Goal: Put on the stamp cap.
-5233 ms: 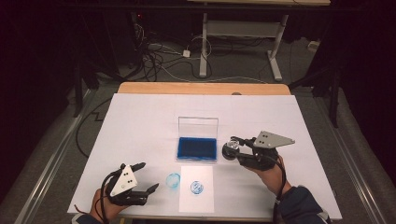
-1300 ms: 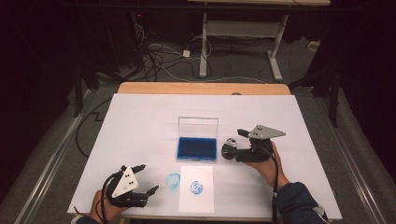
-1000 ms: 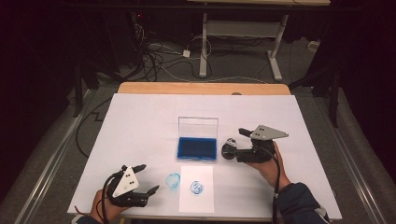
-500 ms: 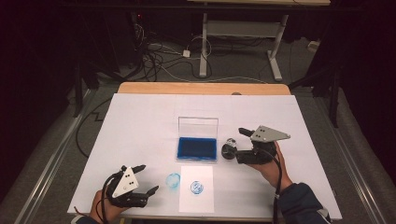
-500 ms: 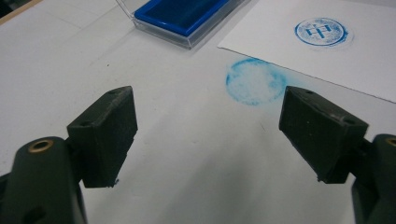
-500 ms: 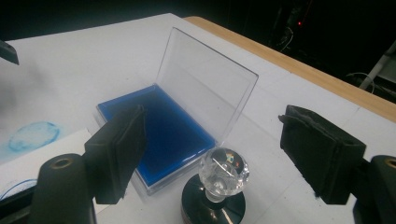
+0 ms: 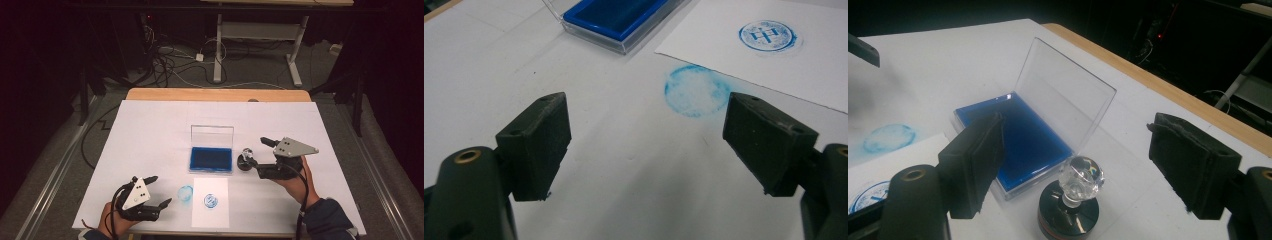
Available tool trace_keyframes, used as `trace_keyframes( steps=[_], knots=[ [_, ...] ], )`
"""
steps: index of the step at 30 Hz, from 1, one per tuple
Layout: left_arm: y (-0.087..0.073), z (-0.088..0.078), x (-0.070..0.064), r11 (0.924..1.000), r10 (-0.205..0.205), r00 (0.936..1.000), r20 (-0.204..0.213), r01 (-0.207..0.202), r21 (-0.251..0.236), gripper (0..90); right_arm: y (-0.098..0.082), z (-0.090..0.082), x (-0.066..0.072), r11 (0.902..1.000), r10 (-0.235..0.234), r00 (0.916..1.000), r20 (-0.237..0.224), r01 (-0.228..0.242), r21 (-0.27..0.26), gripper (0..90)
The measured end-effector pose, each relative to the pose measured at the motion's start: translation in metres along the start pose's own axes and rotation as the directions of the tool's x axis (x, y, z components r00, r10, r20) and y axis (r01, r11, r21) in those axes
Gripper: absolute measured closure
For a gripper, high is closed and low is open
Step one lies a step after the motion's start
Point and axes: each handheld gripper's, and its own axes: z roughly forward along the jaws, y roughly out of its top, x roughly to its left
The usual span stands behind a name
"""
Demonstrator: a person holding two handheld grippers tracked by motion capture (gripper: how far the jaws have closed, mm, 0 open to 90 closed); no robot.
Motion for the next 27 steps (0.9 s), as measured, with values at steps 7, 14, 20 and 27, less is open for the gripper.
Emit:
trace_keyframes(
  steps=[7, 14, 20, 27],
  knots=[
    [0.000, -0.001, 0.000, 1.0000, -0.001, 1.0000, -0.002, 0.001, -0.005, 18.3, 0.001, -0.010, 0.001, 0.9999, -0.013, 0.9999, 0.011, 0.013, -0.006, 22.1],
    [0.000, -0.001, 0.001, 1.0000, -0.002, 1.0000, -0.002, 0.002, -0.004, 18.3, 0.001, -0.019, 0.003, 0.9995, -0.031, 0.9995, 0.006, 0.031, -0.006, 21.9],
    [0.000, 0.000, 0.002, 1.0000, -0.002, 1.0000, 0.000, 0.002, -0.003, 18.3, 0.000, -0.025, 0.005, 0.9988, -0.050, 0.9987, 0.010, 0.050, -0.004, 22.1],
    [-0.001, -0.002, 0.001, 1.0000, -0.006, 1.0000, -0.005, 0.006, -0.004, 18.3, -0.003, -0.032, 0.007, 0.9984, -0.054, 0.9984, 0.016, 0.054, -0.016, 22.1]
  ],
)
